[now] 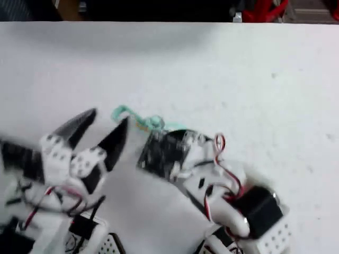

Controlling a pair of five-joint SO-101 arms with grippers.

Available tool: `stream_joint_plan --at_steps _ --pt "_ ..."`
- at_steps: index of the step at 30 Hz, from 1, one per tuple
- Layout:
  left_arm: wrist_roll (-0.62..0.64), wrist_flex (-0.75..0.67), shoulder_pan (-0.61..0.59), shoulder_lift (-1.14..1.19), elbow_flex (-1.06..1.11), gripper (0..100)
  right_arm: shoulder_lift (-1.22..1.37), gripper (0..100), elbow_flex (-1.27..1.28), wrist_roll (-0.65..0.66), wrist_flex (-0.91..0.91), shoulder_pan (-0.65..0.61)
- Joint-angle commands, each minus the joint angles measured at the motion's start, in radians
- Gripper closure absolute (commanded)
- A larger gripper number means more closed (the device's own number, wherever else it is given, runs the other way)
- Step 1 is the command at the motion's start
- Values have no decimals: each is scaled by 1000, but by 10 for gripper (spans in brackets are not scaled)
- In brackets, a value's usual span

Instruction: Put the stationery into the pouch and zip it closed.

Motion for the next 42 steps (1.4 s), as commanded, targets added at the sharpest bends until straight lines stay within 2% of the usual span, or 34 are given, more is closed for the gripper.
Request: stream_joint_plan --at_steps 1,4,8,15,21,23,31,36,38,42 --pt "38 46 111 162 -167 742 -50 979 84 -5 -45 -10" --pt "15 87 151 254 -226 736 -54 979 112 -6 -50 -8" --pt "-97 166 145 369 -310 740 -61 979 107 -41 -51 -13" --pt "-140 336 183 644 -505 741 -64 979 114 -54 -36 -59" --pt "-258 529 183 891 -787 816 -64 979 114 -54 -30 -82" --pt "-302 554 183 938 -836 828 -64 979 114 -48 -30 -84" --pt "-381 555 180 957 -799 835 -64 979 114 -44 -30 -79" --pt "-430 557 151 955 -760 910 -64 979 114 -44 -35 -79" --pt "-442 559 148 952 -746 889 -64 979 114 -43 -35 -79" --pt "-350 557 79 883 -723 782 -64 979 114 8 -39 -68"
